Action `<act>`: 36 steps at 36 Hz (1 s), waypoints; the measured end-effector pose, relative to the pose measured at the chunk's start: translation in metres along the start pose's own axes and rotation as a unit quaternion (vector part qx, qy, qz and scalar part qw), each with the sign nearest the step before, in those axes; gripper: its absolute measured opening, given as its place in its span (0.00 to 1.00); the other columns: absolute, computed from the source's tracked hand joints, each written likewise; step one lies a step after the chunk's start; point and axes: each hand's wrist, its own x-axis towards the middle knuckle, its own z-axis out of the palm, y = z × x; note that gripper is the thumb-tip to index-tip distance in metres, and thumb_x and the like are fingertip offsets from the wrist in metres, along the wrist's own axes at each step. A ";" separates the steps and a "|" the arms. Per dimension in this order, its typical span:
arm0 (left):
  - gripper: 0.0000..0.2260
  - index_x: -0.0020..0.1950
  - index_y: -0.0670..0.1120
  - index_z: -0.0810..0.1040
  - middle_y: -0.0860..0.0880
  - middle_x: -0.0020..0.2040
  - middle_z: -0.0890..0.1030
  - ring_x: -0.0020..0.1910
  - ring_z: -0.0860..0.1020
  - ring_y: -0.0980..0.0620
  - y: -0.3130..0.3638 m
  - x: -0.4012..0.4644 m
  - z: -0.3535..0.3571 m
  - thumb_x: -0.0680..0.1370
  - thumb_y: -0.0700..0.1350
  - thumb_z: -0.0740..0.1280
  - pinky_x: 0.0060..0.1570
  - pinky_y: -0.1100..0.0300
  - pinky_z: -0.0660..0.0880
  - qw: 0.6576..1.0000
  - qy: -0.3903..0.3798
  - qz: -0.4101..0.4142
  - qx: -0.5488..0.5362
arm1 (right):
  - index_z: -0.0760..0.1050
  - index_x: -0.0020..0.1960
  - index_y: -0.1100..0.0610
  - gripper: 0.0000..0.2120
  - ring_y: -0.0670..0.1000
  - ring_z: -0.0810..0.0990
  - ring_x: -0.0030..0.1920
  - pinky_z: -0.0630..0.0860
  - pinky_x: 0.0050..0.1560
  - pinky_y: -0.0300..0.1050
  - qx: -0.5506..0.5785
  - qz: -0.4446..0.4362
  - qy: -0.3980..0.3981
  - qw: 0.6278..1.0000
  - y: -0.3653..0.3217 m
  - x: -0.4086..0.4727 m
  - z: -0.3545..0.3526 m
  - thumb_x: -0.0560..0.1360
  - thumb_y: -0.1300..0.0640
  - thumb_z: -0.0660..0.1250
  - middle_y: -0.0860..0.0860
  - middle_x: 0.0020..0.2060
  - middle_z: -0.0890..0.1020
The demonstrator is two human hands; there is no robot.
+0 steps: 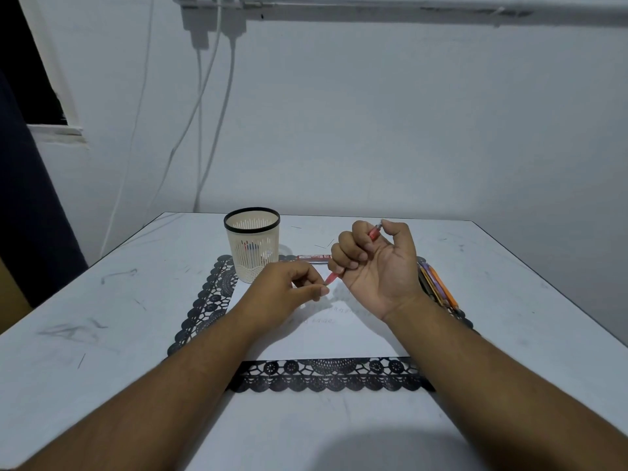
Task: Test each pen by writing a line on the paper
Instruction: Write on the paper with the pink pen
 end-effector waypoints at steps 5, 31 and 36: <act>0.05 0.40 0.50 0.84 0.52 0.37 0.85 0.34 0.75 0.62 0.002 -0.001 0.000 0.76 0.45 0.76 0.37 0.69 0.70 1.000 -0.001 0.000 -0.005 | 0.62 0.32 0.54 0.18 0.51 0.56 0.33 0.59 0.36 0.47 -0.001 0.003 0.001 1.000 -0.001 0.000 -0.001 0.75 0.44 0.57 0.51 0.29 0.60; 0.07 0.38 0.51 0.83 0.47 0.37 0.82 0.36 0.77 0.53 -0.002 0.001 0.001 0.74 0.44 0.78 0.38 0.60 0.71 0.998 0.053 -0.006 0.026 | 0.67 0.36 0.56 0.18 0.53 0.67 0.33 0.69 0.42 0.50 0.018 0.010 0.105 0.994 -0.001 0.003 0.004 0.79 0.46 0.56 0.52 0.32 0.65; 0.07 0.40 0.53 0.84 0.53 0.38 0.84 0.38 0.79 0.58 -0.001 0.002 0.001 0.76 0.42 0.76 0.43 0.62 0.73 0.998 0.046 0.016 0.041 | 0.63 0.34 0.55 0.16 0.51 0.60 0.32 0.63 0.39 0.48 0.038 -0.009 0.094 0.995 -0.001 0.002 0.006 0.74 0.45 0.58 0.51 0.31 0.61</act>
